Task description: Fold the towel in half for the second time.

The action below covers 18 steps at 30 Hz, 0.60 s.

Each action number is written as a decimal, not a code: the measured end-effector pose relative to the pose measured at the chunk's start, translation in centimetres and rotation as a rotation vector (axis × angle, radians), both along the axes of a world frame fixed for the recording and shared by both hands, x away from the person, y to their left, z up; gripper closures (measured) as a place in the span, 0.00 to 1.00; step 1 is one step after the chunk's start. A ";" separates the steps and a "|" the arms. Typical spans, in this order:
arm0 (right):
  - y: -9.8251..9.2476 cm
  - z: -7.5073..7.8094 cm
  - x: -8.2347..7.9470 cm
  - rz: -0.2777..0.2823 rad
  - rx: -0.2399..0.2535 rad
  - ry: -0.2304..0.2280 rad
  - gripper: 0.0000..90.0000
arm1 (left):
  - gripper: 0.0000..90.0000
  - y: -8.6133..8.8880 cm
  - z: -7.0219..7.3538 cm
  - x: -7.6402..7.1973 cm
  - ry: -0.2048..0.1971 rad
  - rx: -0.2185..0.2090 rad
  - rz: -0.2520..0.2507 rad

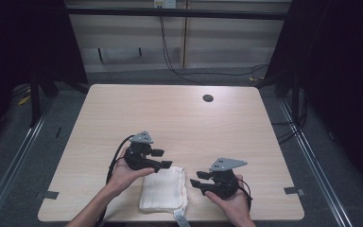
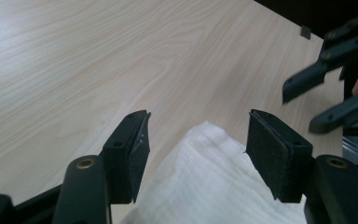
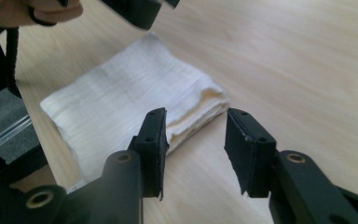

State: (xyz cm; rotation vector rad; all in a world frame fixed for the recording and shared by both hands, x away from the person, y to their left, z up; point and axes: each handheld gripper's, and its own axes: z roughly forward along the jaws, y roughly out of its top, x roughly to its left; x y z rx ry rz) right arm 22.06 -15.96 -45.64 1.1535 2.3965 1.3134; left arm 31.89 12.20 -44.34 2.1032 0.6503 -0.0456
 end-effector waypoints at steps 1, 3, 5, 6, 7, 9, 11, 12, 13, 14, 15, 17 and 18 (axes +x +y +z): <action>-0.3 0.2 0.0 0.000 0.008 -0.006 0.65 | 0.42 0.3 0.1 -0.2 -0.003 0.014 -0.001; -1.0 0.6 -0.2 0.033 0.037 -0.021 0.64 | 0.40 1.0 0.2 -0.8 -0.012 0.034 -0.004; -1.8 0.8 -0.4 0.028 0.040 -0.028 0.62 | 0.40 1.8 0.3 -1.2 -0.013 0.027 -0.004; -2.3 0.9 -0.4 0.023 0.042 -0.026 0.61 | 0.37 2.3 0.4 -1.4 -0.011 0.017 -0.010; -2.7 0.9 -0.5 0.014 0.041 -0.029 0.61 | 0.36 2.6 0.4 -1.4 -0.015 0.013 -0.008; -3.6 0.9 -0.6 -0.014 0.040 -0.029 0.59 | 0.36 3.4 0.4 -1.5 -0.010 0.008 0.023; -4.6 1.1 -0.6 -0.043 0.045 -0.029 0.57 | 0.35 4.0 0.3 -1.6 -0.009 0.015 0.039; -5.0 1.2 -0.7 -0.055 0.046 -0.034 0.56 | 0.35 4.2 0.2 -1.7 -0.008 0.016 0.042; -5.4 1.3 -0.7 -0.063 0.047 -0.034 0.55 | 0.35 4.4 0.2 -1.8 -0.009 0.016 0.046; -5.9 1.4 -0.7 -0.077 0.048 -0.039 0.54 | 0.34 4.6 0.3 -1.9 -0.009 0.018 0.042; -6.2 1.5 -0.7 -0.088 0.050 -0.039 0.53 | 0.34 4.8 0.3 -2.1 -0.010 0.017 0.045; -7.2 1.7 -0.7 -0.106 0.053 -0.046 0.52 | 0.35 5.2 0.4 -2.7 -0.009 0.027 0.042; -7.5 1.8 -0.7 -0.118 0.056 -0.045 0.51 | 0.35 5.4 0.5 -3.0 -0.017 0.038 0.041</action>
